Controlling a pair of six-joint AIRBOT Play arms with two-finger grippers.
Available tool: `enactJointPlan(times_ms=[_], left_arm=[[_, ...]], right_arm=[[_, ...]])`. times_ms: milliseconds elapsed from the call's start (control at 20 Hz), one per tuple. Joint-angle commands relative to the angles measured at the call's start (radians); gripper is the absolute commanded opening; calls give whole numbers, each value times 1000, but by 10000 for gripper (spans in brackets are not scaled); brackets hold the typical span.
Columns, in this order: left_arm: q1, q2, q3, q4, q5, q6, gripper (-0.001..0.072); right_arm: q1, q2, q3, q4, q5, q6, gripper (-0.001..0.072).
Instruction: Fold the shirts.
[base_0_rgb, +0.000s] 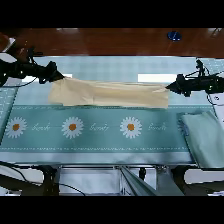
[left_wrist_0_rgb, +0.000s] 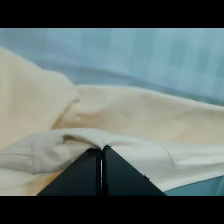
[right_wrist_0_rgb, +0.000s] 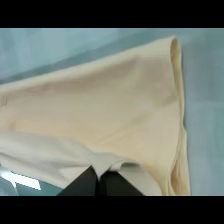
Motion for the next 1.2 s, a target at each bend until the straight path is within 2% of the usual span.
enactJointPlan(times_ms=[0,50,100,150,250,350,450,500,600,800,950,1100,1150], left_arm=[[-16,-149,161,2,-75,-26,27],[-19,-167,165,2,-75,-27,35],[-23,-179,165,2,-74,-27,190],[-24,-185,165,2,-84,-26,505],[-1,-181,188,38,-156,-42,504],[51,-163,229,200,-295,-110,504],[108,-101,213,334,-386,-99,504],[132,-55,178,351,-383,-81,504],[164,77,31,315,-255,-69,504],[111,408,-406,86,92,82,504],[14,550,-589,43,155,101,504],[-101,559,-615,41,156,150,504],[-135,555,-615,35,172,151,504]], right_arm=[[10,-101,85,9,-23,23,20],[10,-116,84,10,-40,23,50],[10,-128,84,10,-53,24,225],[10,-133,84,7,-64,21,421],[-15,-116,88,2,-68,16,410],[-79,-79,92,-19,-54,23,410],[-145,-54,91,-79,-22,47,410],[-163,-55,88,-108,3,65,410],[-164,-56,48,-135,-1,78,410],[-89,-110,2,-96,-11,74,410],[0,-158,2,-67,-15,73,411],[89,-182,2,-51,-14,69,400],[108,-180,7,-45,-8,64,279]])
